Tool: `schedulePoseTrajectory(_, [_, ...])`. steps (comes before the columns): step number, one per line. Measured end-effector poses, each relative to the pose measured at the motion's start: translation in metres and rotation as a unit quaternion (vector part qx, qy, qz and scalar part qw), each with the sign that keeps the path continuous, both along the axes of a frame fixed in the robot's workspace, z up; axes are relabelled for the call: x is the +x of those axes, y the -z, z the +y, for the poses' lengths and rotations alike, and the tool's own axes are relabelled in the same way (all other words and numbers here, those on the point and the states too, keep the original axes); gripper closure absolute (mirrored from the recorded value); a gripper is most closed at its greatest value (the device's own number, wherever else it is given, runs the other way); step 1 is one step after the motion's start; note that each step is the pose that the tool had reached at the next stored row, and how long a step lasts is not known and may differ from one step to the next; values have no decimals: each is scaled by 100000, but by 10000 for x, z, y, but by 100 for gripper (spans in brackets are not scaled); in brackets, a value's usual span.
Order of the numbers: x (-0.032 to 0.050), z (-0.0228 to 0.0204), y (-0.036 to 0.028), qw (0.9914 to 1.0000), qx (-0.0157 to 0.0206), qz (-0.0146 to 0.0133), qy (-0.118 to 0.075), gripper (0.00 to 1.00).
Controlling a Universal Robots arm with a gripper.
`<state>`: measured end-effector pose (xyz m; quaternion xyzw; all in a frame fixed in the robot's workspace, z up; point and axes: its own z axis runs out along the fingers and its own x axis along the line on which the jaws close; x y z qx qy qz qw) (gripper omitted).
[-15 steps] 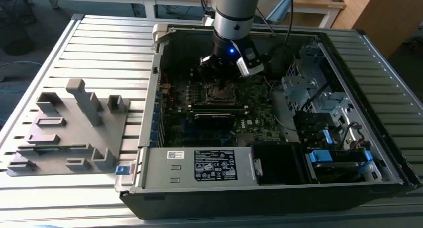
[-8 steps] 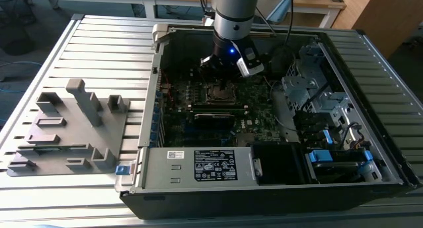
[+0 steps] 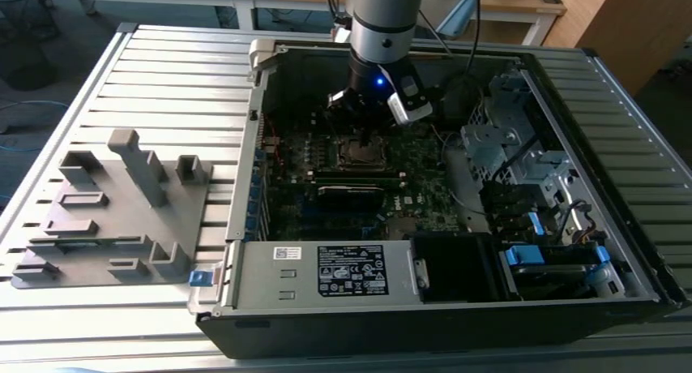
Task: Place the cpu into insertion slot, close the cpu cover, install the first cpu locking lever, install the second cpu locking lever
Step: 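Install the first cpu locking lever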
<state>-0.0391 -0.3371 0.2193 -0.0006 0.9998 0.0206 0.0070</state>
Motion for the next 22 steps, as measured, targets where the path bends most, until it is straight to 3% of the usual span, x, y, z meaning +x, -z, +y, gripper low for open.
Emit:
schedulePoseTrajectory(7, [-1,0,-2,100000,-1,0,-3,89])
schedulePoseTrajectory(14, [-80,0,-2,100000,-4,1,0,89])
schedulePoseTrajectory(22, [-85,0,-7,100000,0,1,-1,89])
